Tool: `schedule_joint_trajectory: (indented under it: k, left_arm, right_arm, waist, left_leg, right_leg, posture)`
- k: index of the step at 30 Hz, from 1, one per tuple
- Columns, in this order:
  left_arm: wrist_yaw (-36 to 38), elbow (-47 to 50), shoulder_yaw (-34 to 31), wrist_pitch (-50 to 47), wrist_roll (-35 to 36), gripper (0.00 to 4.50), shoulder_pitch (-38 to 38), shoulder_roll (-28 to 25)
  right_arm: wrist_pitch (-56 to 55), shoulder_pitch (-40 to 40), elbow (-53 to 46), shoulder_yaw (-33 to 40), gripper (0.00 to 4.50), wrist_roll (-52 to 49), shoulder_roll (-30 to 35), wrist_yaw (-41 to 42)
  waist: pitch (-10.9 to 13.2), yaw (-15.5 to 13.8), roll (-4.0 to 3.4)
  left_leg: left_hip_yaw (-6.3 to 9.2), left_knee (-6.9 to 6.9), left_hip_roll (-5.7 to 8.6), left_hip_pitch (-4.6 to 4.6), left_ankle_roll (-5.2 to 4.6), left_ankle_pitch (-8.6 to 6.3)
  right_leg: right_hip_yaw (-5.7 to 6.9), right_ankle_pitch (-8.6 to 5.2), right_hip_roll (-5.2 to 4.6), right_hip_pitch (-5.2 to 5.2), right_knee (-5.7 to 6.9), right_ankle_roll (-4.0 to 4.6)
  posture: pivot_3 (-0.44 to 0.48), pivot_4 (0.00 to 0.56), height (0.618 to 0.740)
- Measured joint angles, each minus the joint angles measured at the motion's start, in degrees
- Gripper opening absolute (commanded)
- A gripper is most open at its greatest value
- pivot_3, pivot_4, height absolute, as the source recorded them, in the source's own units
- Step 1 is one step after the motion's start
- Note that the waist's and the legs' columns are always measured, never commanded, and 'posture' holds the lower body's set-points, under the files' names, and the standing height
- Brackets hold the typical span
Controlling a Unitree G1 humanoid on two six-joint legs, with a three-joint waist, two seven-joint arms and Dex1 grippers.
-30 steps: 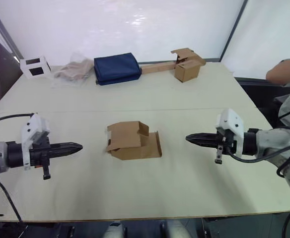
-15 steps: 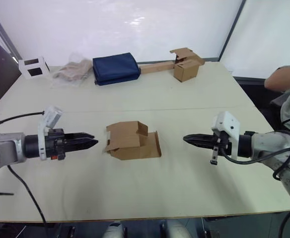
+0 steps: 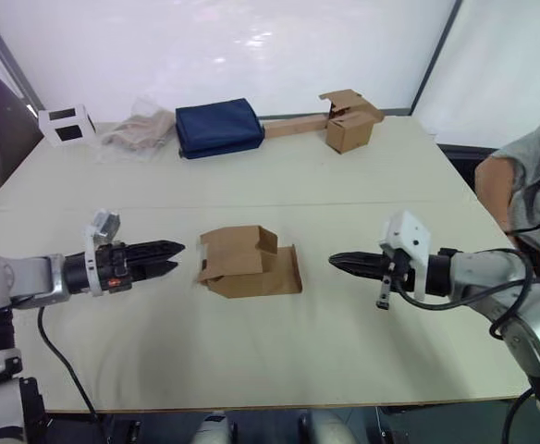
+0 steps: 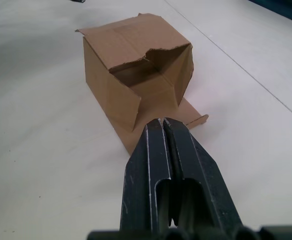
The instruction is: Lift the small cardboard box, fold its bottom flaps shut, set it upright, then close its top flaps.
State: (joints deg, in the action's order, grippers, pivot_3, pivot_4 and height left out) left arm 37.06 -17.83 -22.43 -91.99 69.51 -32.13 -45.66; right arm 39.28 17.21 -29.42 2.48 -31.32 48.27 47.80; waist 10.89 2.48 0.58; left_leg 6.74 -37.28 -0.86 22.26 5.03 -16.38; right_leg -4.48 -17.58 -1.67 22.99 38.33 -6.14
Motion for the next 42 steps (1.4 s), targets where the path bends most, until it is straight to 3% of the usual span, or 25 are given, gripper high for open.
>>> schedule_joint_trajectory:
  k: [12,20,27,34,42]
  left_arm:
    - [-4.47,-6.91,2.49,0.55,-2.18,4.42,-7.22,9.7]
    - [-1.41,-7.3,3.35,1.3,-6.17,4.42,-7.49,9.97]
    - [2.12,-6.88,3.64,1.62,-9.3,4.42,-6.71,6.65]
    - [4.14,-8.22,5.28,4.79,-12.69,4.42,-8.2,9.59]
    - [10.2,-16.62,11.02,12.83,-19.62,4.42,-13.34,13.42]
  right_arm:
    - [2.12,-1.28,-3.06,1.19,0.0,-0.83,0.07,-2.62]
    - [3.58,-1.35,-4.39,2.34,0.0,-1.46,0.1,-3.48]
    - [4.22,-2.64,-5.27,2.64,0.0,-1.53,0.15,-4.11]
    - [4.22,-1.77,-5.27,2.63,0.0,-1.53,0.09,-4.56]
    - [4.85,-1.51,-5.6,2.69,0.0,-1.59,0.15,-4.84]
  waist:
    - [-0.02,0.15,0.01]
    - [-0.02,-0.04,0.02]
    - [-0.03,0.05,0.02]
    - [-0.03,-0.08,0.02]
    - [-0.03,-0.03,0.02]
  left_leg:
    - [0.01,-0.01,0.02,0.03,0.03,0.02]
    - [0.01,-0.03,0.04,0.06,0.05,0.03]
    - [0.0,-0.01,0.03,0.06,0.05,0.03]
    - [0.01,-0.03,0.05,0.09,0.05,0.03]
    - [0.0,-0.03,0.05,0.1,0.05,0.03]
  right_leg:
    - [0.0,0.0,0.02,0.06,0.03,0.0]
    - [0.0,0.0,0.0,0.06,0.02,0.0]
    - [-0.01,0.0,0.0,0.08,0.03,0.0]
    - [0.0,0.0,-0.01,0.08,0.02,0.0]
    - [0.0,0.0,0.0,0.08,0.02,0.0]
  posture:
    - [0.0,0.15,0.74]
    - [0.0,0.15,0.74]
    - [0.0,0.15,0.74]
    - [0.0,0.15,0.74]
    - [0.0,0.15,0.74]
